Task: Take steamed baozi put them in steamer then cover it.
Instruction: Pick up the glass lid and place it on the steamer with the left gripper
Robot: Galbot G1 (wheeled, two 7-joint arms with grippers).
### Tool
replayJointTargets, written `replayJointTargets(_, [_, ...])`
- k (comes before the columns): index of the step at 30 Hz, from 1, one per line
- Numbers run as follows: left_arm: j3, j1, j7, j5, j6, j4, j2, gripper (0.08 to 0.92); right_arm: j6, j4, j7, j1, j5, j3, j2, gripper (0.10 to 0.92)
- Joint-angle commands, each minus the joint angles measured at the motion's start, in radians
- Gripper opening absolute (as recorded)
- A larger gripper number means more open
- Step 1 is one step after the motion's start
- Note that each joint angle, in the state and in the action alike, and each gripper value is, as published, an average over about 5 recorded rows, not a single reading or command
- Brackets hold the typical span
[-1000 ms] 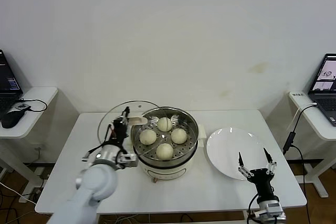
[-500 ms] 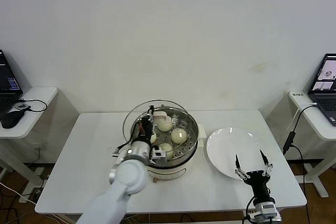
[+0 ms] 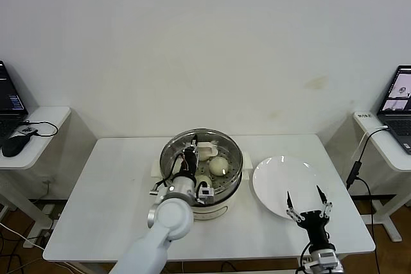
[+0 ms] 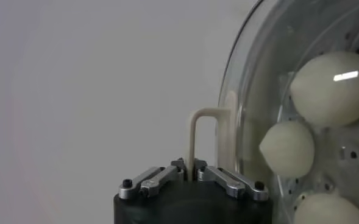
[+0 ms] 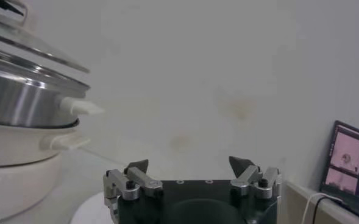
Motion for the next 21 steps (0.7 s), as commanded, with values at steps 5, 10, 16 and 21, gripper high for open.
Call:
replayJointTargets(5, [0.008,0.006,-0.004,0.039,-0.012,0.039,-0.037,0.151,0.003,-0.001,0.000,-0.004,-0.003,0.001,0.000,0.823])
replayJointTargets(10, [-0.002,0.011,-0.006,0.060,-0.024,0.043,-0.036,0.151,0.006,-0.001,-0.001,-0.007,-0.001,0.001,-0.001,0.823])
replayJointTargets(16, [-0.015,0.010,-0.007,0.068,-0.031,0.053,-0.035,0.150,0.009,-0.002,-0.003,-0.007,0.000,-0.002,-0.001,0.823])
replayJointTargets(21, [-0.022,0.014,-0.013,0.065,-0.044,0.045,-0.046,0.150,0.009,-0.003,-0.004,-0.007,0.000,-0.005,-0.001,0.823])
